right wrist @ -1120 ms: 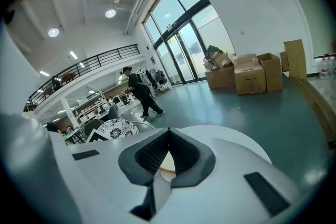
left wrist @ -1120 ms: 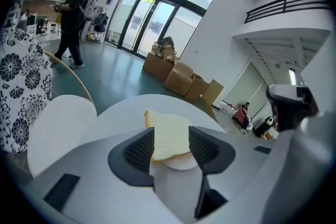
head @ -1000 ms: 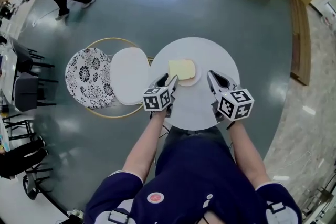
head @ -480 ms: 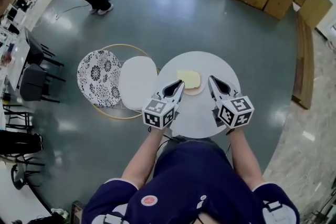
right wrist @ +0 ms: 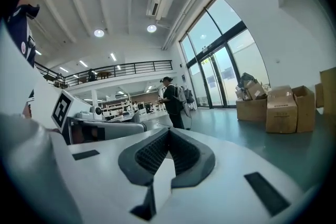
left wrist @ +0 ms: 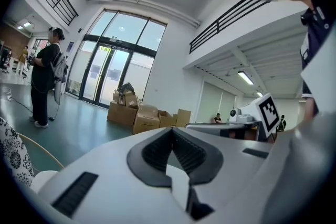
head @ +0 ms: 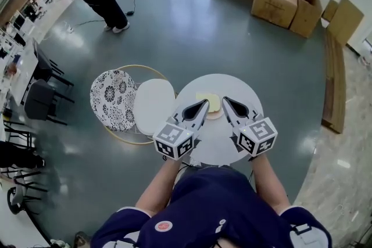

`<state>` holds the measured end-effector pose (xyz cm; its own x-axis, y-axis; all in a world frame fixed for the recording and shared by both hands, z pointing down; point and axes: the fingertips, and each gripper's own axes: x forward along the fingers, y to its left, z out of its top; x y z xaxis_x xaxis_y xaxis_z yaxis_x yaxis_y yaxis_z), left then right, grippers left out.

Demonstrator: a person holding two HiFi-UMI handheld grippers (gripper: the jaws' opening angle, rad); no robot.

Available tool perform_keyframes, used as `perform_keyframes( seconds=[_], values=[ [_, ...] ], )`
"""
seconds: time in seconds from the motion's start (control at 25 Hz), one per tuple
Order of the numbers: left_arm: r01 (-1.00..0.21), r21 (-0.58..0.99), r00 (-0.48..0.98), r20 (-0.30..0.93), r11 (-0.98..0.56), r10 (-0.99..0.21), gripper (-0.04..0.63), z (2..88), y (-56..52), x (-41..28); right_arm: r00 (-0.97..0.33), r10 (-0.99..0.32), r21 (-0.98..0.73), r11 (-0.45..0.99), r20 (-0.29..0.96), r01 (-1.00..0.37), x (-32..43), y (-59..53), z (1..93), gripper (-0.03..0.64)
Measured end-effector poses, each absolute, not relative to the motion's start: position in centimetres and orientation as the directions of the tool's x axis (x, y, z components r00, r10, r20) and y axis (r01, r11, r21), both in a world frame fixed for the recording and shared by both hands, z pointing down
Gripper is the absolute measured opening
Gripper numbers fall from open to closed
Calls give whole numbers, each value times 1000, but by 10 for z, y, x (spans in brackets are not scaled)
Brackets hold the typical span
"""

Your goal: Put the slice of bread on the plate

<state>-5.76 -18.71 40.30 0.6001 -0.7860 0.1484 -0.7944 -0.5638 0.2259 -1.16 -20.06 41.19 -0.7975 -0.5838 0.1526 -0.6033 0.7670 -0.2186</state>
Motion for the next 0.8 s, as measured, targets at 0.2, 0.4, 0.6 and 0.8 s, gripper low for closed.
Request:
perform_keyframes(
  seconds=[0.2, 0.4, 0.6, 0.8],
  values=[
    [-781, 239, 615, 130, -577, -778, 8, 392, -183, -52, -811, -572, -201, 786, 120, -585, -11, -196, 396, 5],
    [-771, 249, 625, 116, -586, -772, 8, 383, -181, -48, -814, -571, -188, 792, 106, -580, -11, -194, 387, 5],
    [-769, 254, 625, 105, -587, -773, 8, 378, -180, -48, -814, -573, -186, 793, 95, -580, -11, -192, 381, 5],
    [-770, 262, 622, 104, -582, -776, 8, 380, -179, -49, -814, -575, -184, 795, 79, -579, -10, -192, 375, 5]
  ],
)
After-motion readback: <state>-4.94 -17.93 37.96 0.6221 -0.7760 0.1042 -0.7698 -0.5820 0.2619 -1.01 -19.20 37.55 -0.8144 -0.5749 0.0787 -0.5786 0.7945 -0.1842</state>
